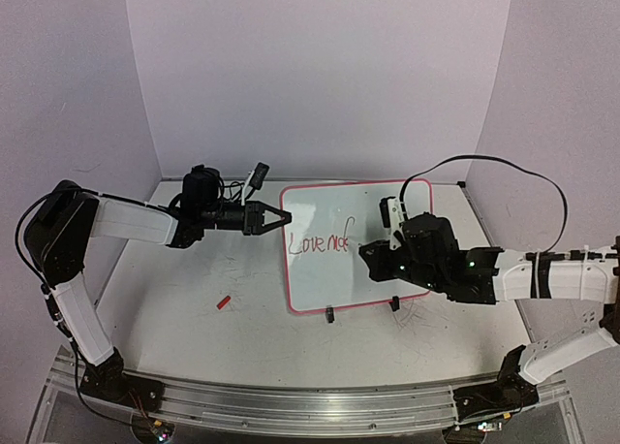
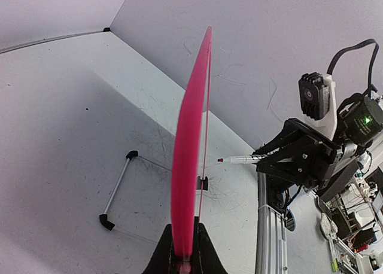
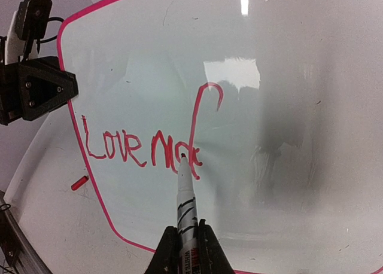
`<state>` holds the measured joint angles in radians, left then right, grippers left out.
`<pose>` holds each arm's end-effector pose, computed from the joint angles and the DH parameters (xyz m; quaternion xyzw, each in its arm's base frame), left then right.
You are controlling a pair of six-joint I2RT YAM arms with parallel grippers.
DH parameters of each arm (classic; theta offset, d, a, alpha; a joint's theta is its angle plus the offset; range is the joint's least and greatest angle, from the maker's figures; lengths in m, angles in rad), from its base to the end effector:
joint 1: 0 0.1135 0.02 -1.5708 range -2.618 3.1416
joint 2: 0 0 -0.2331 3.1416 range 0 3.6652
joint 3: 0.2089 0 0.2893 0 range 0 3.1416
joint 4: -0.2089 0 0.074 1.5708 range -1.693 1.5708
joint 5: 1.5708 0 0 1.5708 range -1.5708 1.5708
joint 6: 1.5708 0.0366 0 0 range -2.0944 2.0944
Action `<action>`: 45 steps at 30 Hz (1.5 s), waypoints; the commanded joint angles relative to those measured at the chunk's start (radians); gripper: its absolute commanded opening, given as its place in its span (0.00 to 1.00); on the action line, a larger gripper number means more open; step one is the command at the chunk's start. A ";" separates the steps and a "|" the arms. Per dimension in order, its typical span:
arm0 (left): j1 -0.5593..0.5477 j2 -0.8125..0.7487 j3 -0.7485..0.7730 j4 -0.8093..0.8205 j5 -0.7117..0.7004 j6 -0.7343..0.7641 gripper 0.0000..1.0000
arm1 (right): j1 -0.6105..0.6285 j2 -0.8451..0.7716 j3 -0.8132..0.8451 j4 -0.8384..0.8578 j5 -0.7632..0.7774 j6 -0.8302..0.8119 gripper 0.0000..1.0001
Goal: Write a sentence on the whiteboard
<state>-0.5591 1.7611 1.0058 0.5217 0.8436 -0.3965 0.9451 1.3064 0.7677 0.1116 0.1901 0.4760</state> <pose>0.3305 -0.2390 0.1693 0.3111 0.6929 -0.5453 0.3545 0.2005 0.2657 0.1993 -0.1446 0.8261 0.2909 0.4604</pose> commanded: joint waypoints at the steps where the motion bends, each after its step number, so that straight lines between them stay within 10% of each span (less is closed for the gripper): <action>1: 0.004 0.001 -0.005 -0.008 -0.051 0.035 0.00 | 0.000 -0.003 0.030 0.003 0.037 -0.019 0.00; 45: 0.004 -0.007 0.001 -0.029 -0.085 0.034 0.09 | -0.003 0.069 0.115 -0.045 0.068 -0.076 0.00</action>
<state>-0.5597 1.7611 1.0058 0.5148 0.8093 -0.3881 0.9451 1.3558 0.8271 0.0609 0.2424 0.4188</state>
